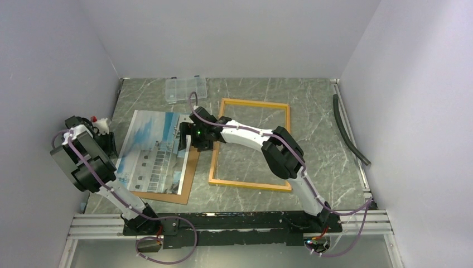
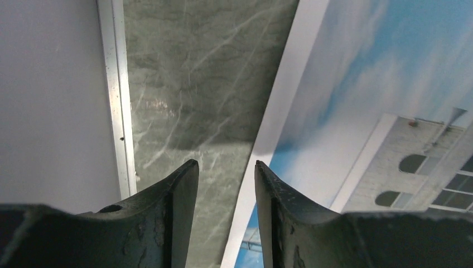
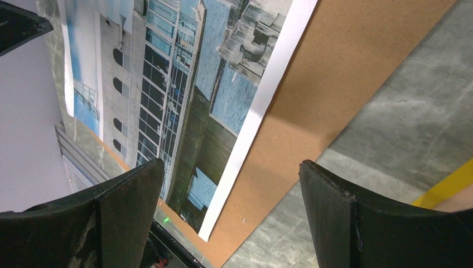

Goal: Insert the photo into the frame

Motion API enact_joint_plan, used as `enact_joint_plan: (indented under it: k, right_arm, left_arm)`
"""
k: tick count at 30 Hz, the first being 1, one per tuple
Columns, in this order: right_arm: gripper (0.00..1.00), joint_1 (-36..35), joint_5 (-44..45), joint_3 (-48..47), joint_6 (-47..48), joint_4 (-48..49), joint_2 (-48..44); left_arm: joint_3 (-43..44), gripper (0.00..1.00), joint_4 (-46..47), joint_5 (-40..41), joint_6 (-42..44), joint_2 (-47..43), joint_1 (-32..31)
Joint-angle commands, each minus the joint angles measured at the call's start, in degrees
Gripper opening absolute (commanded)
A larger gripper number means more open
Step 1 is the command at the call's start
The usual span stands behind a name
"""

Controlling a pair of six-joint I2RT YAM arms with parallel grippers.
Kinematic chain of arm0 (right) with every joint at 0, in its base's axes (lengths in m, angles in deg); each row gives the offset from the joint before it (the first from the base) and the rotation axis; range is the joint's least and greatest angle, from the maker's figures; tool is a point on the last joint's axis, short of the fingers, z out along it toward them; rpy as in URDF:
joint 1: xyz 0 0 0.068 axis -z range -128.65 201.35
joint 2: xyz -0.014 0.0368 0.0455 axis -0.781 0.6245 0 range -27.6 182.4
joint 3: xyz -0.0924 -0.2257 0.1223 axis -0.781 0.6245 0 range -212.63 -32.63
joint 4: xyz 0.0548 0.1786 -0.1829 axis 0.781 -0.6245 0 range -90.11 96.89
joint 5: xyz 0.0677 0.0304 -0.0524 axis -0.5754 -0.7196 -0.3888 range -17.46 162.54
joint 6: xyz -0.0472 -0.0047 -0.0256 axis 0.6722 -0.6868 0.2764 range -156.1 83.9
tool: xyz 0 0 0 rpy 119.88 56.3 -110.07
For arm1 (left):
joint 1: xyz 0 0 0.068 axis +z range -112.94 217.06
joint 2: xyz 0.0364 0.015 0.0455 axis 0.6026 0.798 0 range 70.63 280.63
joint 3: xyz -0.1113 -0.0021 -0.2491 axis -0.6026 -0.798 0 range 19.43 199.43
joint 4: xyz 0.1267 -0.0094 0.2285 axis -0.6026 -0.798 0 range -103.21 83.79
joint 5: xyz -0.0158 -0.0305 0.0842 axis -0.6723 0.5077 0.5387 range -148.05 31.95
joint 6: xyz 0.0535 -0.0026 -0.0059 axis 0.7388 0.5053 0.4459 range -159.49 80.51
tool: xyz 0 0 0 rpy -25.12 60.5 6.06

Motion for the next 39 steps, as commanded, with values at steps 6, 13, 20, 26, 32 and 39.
enact_joint_plan:
  k: [6, 13, 20, 26, 32, 39]
  right_arm:
    - [0.95, 0.2, -1.6, -5.4, -2.0, 1.7, 3.8]
    - [0.95, 1.1, -2.4, -3.5, -4.2, 3.5, 4.7]
    - [0.94, 2.3, -2.6, -2.2, -8.2, 6.6, 5.1]
    - [0.92, 2.5, 0.5, -4.3, -11.4, 4.6, 6.8]
    - [0.91, 2.4, 0.9, -3.5, -14.2, 6.1, 7.3]
    - [0.9, 2.8, -3.7, -1.1, -17.2, 15.1, 6.1]
  left_arm:
    - [-1.6, 0.28, 2.9, -2.2, -0.1, 3.9, -0.4]
    - [-3.7, 0.2, 0.8, -6.6, -0.1, 3.9, -1.0]
    - [-5.4, 0.17, -1.0, -8.4, 0.7, 4.3, -2.0]
    - [-5.4, 0.13, -2.1, -9.4, 2.0, 5.2, -2.1]
    - [-5.5, 0.11, -2.4, -10.2, 2.6, 5.8, -2.8]
    - [-6.6, 0.09, -1.1, -10.5, 3.0, 7.1, -4.0]
